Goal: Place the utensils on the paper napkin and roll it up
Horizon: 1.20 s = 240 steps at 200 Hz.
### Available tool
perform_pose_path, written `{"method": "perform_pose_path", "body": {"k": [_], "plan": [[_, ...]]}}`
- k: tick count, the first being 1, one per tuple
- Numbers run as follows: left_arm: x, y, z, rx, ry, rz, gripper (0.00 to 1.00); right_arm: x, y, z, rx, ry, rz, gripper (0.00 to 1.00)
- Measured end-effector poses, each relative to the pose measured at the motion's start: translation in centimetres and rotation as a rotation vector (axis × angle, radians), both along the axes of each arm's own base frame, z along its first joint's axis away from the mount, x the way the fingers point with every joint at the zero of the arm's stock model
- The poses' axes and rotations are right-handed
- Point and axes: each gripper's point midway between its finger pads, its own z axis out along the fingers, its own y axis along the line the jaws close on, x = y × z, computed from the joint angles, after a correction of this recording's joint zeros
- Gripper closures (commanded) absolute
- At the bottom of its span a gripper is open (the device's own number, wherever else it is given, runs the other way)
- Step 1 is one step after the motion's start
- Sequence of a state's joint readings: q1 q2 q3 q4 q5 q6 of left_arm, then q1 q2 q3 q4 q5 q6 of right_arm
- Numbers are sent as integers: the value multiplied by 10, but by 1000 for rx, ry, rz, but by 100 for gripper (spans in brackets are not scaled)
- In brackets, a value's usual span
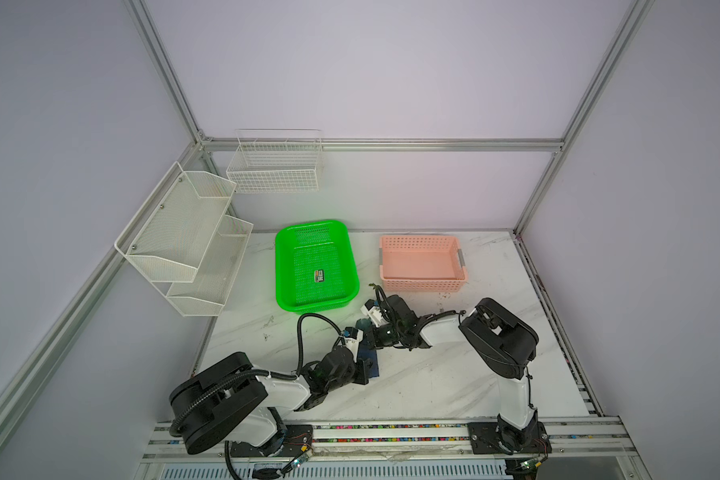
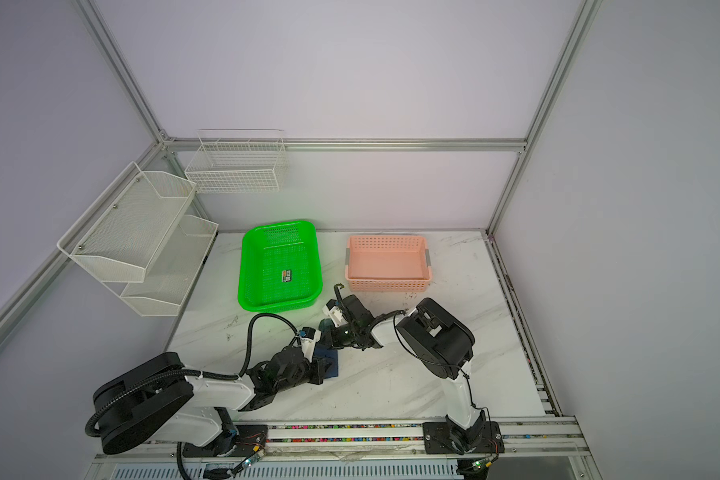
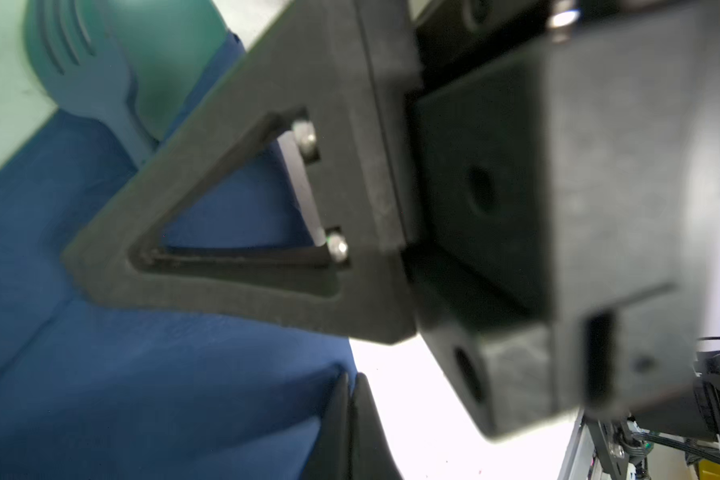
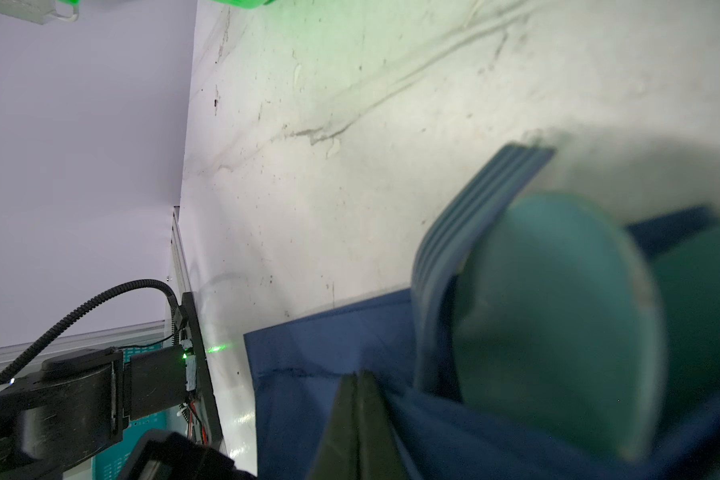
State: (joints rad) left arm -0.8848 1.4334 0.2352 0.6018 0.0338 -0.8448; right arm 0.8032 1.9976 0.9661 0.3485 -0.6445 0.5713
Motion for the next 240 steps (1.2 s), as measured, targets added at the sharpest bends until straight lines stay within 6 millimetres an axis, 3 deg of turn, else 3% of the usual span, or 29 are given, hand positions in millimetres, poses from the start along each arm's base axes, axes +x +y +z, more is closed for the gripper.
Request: {"method": "perform_pose_path", "body": {"k": [63,185,240], "plan": [[4,-7,-3,-36,51,16,100,0,0,0,-10,8,0,100],[-22,31,0,-55,110,87,100,3,2,1,-19,10,1,100],[-33,50,17,-67,95,109,100,5,2,1,-18,10,4,100]]}}
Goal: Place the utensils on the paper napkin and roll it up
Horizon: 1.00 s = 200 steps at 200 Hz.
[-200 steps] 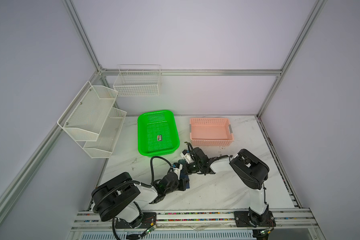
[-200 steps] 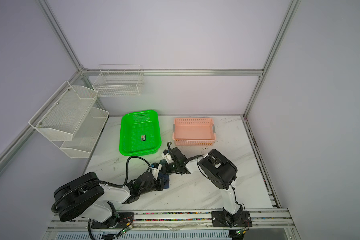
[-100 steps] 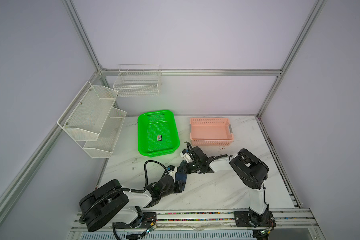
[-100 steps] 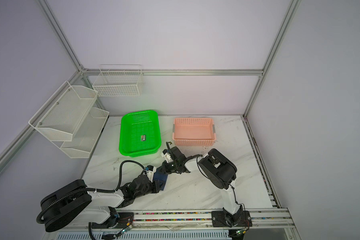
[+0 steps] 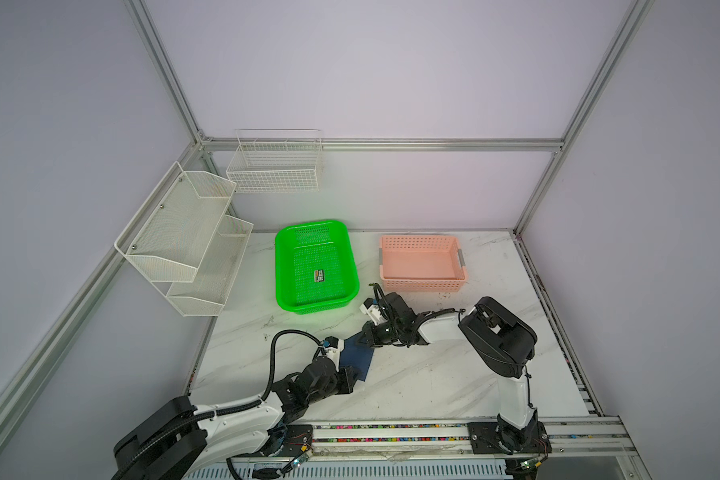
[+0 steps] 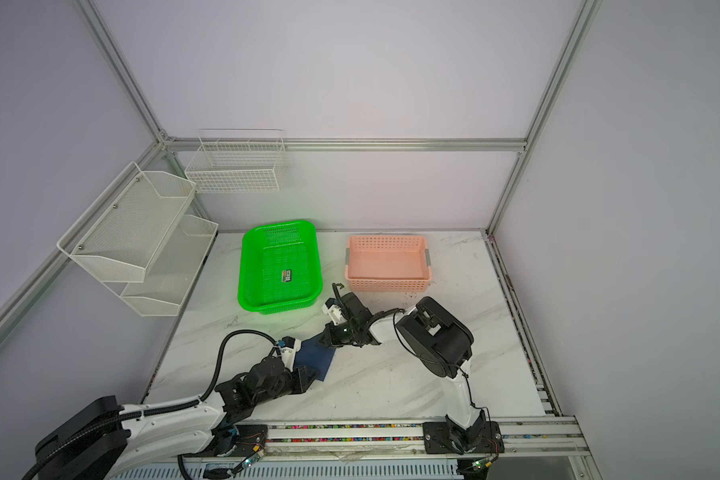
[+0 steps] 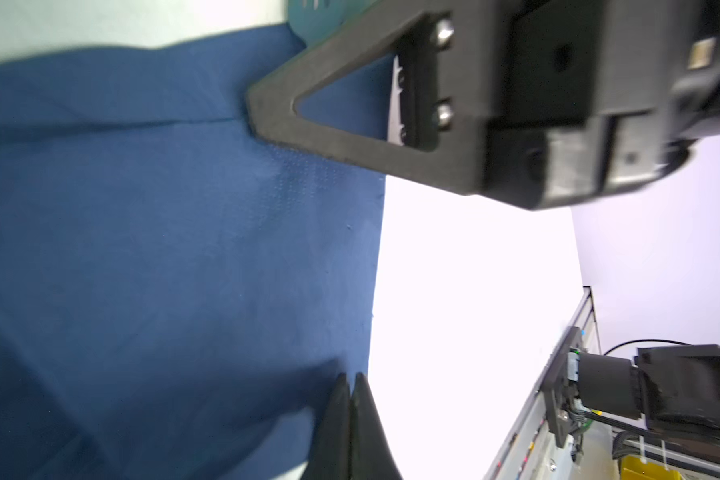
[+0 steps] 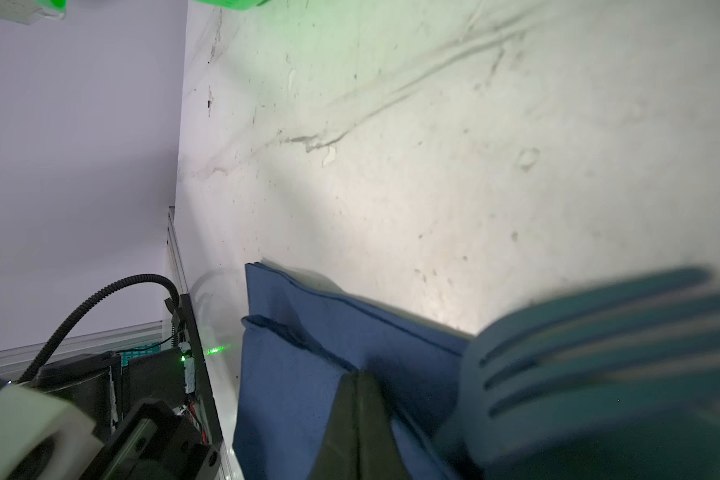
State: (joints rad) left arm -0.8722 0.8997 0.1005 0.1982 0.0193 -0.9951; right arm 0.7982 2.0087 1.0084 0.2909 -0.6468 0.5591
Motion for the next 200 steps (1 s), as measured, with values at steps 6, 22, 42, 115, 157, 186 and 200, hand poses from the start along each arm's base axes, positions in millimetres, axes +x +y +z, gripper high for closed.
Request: {"method": "perform_pose_path", "body": {"k": [6,22,42,115,157,186,200], "plan": [[1,3,4,-2,-13,12,100,0,0,0,0,0,0,100],[5,12,16,-10,-58,54,100,0,0,0,0,-1,1,100],[14,24,31,-19,-123,120,100,0,0,0,0,-2,2,100],[37,46,11,71,-104,237,100,0,0,0,-1,-3,1,100],[35,49,-13,142,-43,230,100,0,-1,0,-4,-4,0,100],[36,54,-18,157,-27,249,100,2,-3,1,-17,-9,-10,100],[37,56,-19,157,-20,262,100,2,-5,1,-28,-11,-17,100]]}}
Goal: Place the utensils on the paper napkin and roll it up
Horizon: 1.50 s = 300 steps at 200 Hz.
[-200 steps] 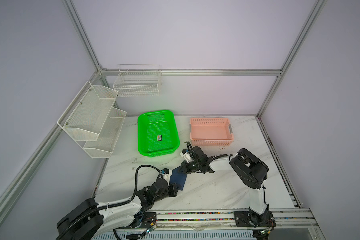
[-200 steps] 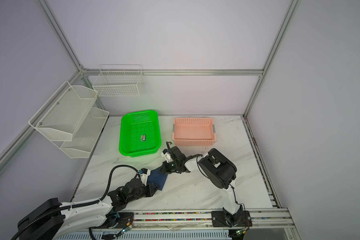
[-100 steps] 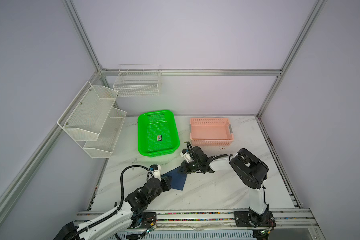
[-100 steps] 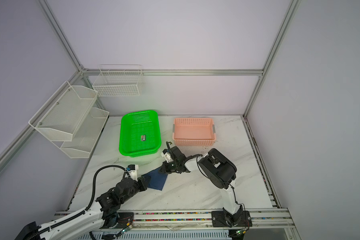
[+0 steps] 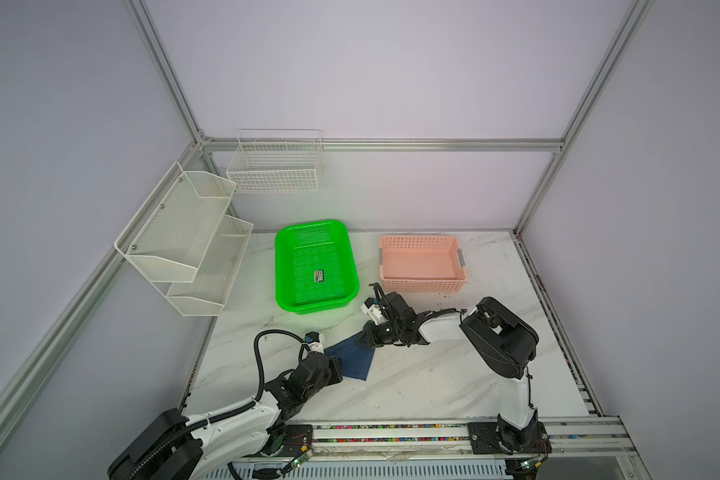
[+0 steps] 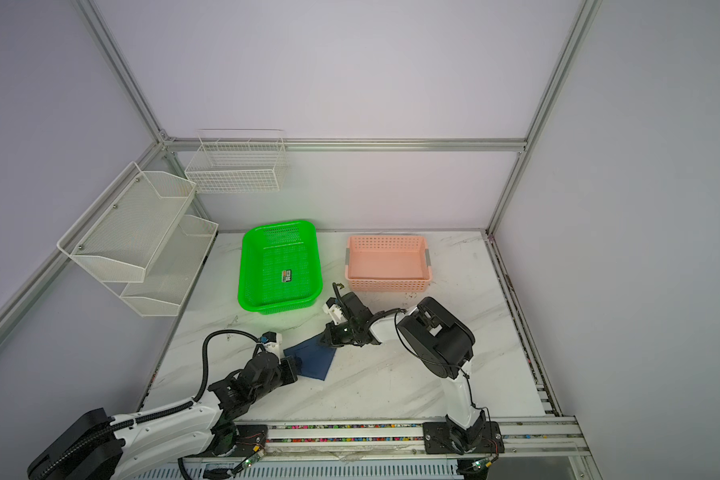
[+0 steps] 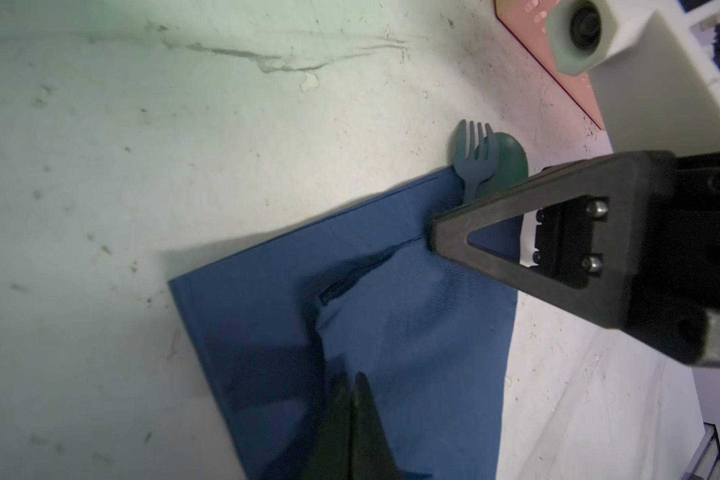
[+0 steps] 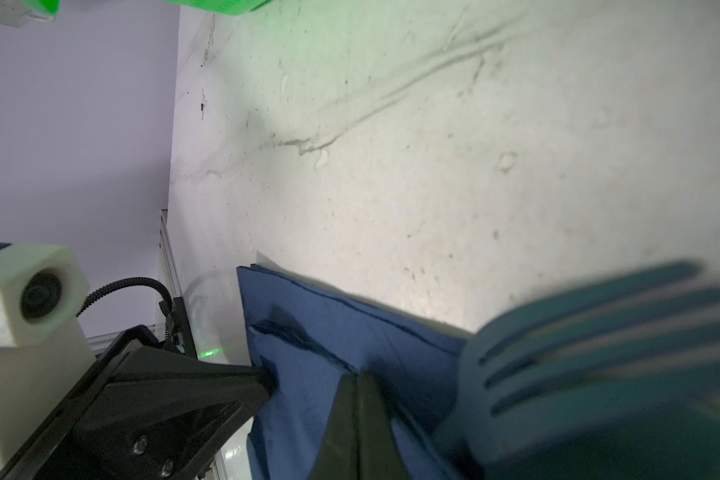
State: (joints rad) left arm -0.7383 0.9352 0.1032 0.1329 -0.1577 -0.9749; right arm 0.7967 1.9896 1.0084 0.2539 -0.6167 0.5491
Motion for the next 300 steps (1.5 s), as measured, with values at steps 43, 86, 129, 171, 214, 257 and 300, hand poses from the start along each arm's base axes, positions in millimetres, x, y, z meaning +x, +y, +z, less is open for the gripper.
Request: {"method": "perform_pose_path", "body": {"k": [43,86,129,171,214,257,300], "plan": [[2,2,-3,-4,13,20,100,2,-6,3,-49,2,-20,100],[10,-5,-4,-2,26,24,100,6,-8,5,-90,-2,-36,100],[14,-9,-3,-14,34,30,100,-3,0,28,-85,-34,-26,94],[15,-8,-3,-17,37,36,100,-15,11,67,-31,-82,-26,85],[13,-9,-3,-25,58,39,100,-28,9,49,-69,-50,-44,84],[12,-10,-4,-33,74,42,100,-43,13,26,-142,-46,-39,84],[7,-10,-2,-54,96,39,100,-33,5,13,-241,-74,-84,85]]}}
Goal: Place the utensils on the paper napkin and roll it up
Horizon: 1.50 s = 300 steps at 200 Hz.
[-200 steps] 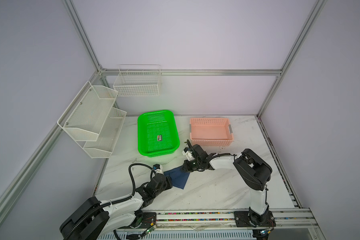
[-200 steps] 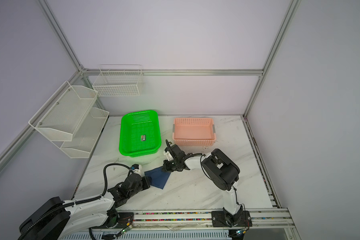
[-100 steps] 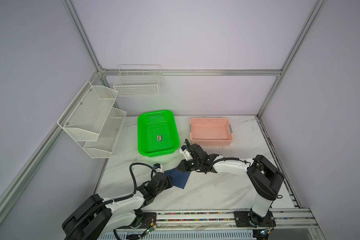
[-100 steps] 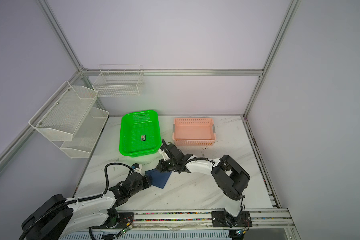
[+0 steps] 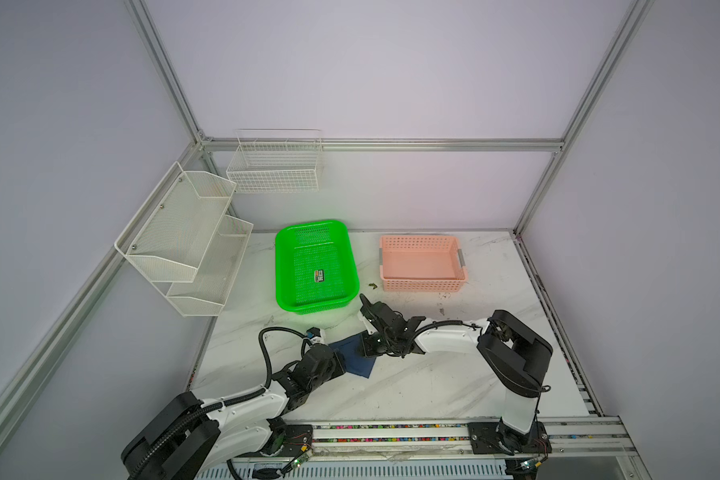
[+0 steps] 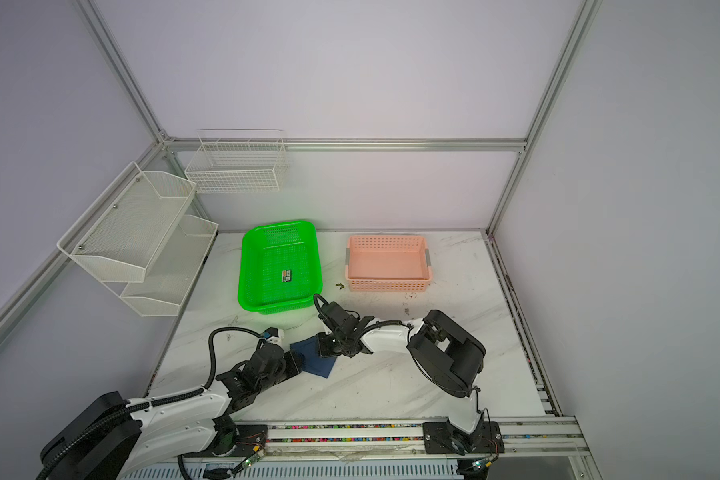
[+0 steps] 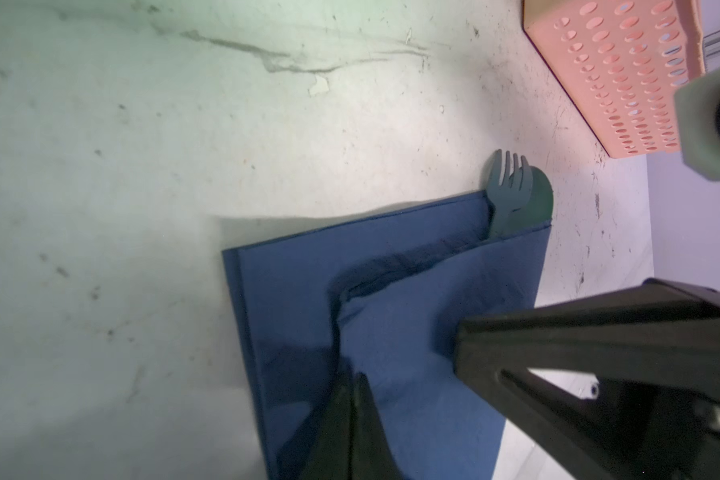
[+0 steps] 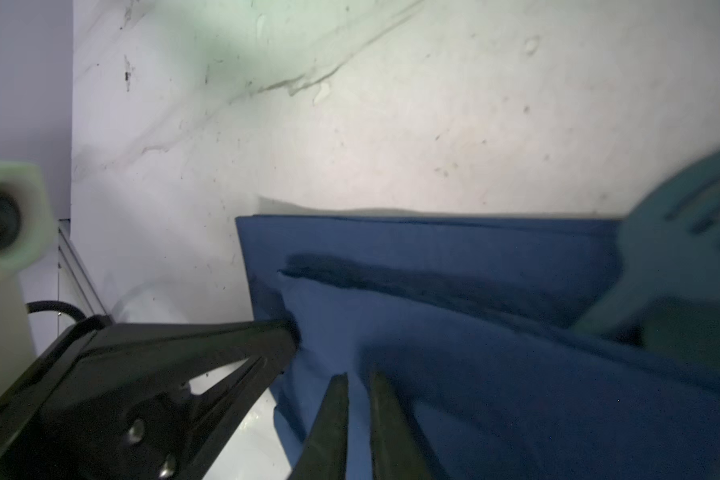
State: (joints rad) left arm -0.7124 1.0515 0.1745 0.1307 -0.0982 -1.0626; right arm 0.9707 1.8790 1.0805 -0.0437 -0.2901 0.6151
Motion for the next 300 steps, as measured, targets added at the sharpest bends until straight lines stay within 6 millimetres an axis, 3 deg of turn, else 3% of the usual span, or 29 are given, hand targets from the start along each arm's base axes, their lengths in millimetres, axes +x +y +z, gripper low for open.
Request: {"method": "perform_pose_path", "body": {"k": [65,93,121,142,184,234,300], "plan": [[-12,4,1,-9,42,-2,100,-2,-3,-10,-105,-53,-17,90],[-16,12,4,4,43,10,84,-3,-3,-11,-118,-68,-17,91],[-15,28,13,39,6,57,55,-4,-3,-12,-123,-76,-15,92],[-7,42,18,48,-3,111,48,-5,-3,-12,-116,-84,-13,92],[4,57,12,78,52,167,48,-11,0,-12,-102,-88,6,93],[13,52,11,86,82,152,51,-18,3,-12,-97,-90,31,94],[11,49,7,110,144,131,62,-18,3,-12,-100,-99,44,95]]}}
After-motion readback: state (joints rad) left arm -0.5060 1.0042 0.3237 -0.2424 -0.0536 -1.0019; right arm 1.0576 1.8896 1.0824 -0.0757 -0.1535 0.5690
